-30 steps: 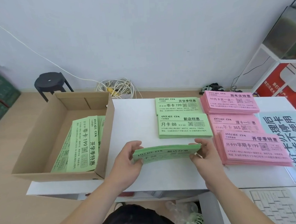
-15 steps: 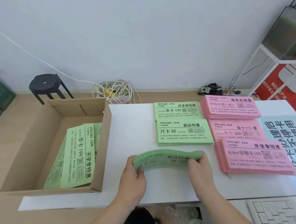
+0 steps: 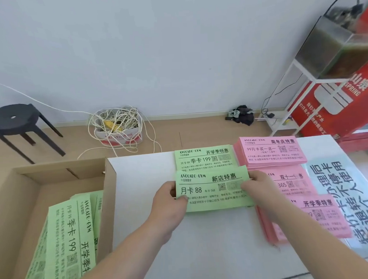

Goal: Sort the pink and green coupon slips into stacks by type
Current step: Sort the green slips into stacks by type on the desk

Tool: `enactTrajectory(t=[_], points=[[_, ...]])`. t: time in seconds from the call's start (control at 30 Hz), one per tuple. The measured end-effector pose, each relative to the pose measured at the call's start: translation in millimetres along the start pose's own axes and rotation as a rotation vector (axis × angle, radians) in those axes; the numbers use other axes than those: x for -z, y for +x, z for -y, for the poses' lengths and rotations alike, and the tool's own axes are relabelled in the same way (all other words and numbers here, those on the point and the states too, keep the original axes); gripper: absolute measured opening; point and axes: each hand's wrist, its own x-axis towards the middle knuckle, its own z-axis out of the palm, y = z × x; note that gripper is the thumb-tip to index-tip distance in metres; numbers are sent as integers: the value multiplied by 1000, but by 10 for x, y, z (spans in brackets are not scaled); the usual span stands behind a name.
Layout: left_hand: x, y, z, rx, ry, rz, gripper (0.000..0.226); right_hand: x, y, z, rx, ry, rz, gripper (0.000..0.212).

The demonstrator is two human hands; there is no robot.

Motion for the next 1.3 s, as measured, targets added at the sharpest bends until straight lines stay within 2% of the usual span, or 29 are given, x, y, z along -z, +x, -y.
enactTrajectory(t=[0.17, 0.37, 0.43, 0.5, 0.63, 0.7, 0.77, 0.87, 1.03, 1.1, 1.2, 1.3], points=[[-101, 256, -76, 13, 24, 7, 37, 15, 302, -72, 35, -148, -29, 30], [-193, 400, 50, -71, 344, -44, 31, 38, 468, -162, 117, -377, -4, 24], [-188, 372, 80, -110, 391, -48, 38, 54, 467, -172, 153, -447, -11, 29], [-174, 323, 116, -147, 484, -24, 49, 81, 424, -182, 171, -501, -21, 42], [-166, 251, 173, -202, 745, 88, 106, 126, 288, -130, 144, -624, 61, 89], [-201, 256, 196, -215, 840, 121, 116, 82, 247, -113, 108, -715, 156, 116], [-249, 248, 185, -224, 897, 116, 114, -12, 213, -128, 100, -807, 176, 128], [-285, 264, 150, -216, 956, 100, 105, -93, 190, -147, 132, -866, 114, 125], [-261, 210, 133, -232, 1058, 101, 86, -94, 111, -193, 164, -855, 77, 100], [-261, 203, 148, -256, 1074, 94, 83, -84, 88, -216, 175, -855, 69, 96], [-240, 220, 121, -257, 1085, 110, 91, -80, 74, -186, 169, -909, 86, 96], [-192, 184, 32, -181, 1093, 165, 115, -114, 76, -100, 226, -1041, 42, 115]])
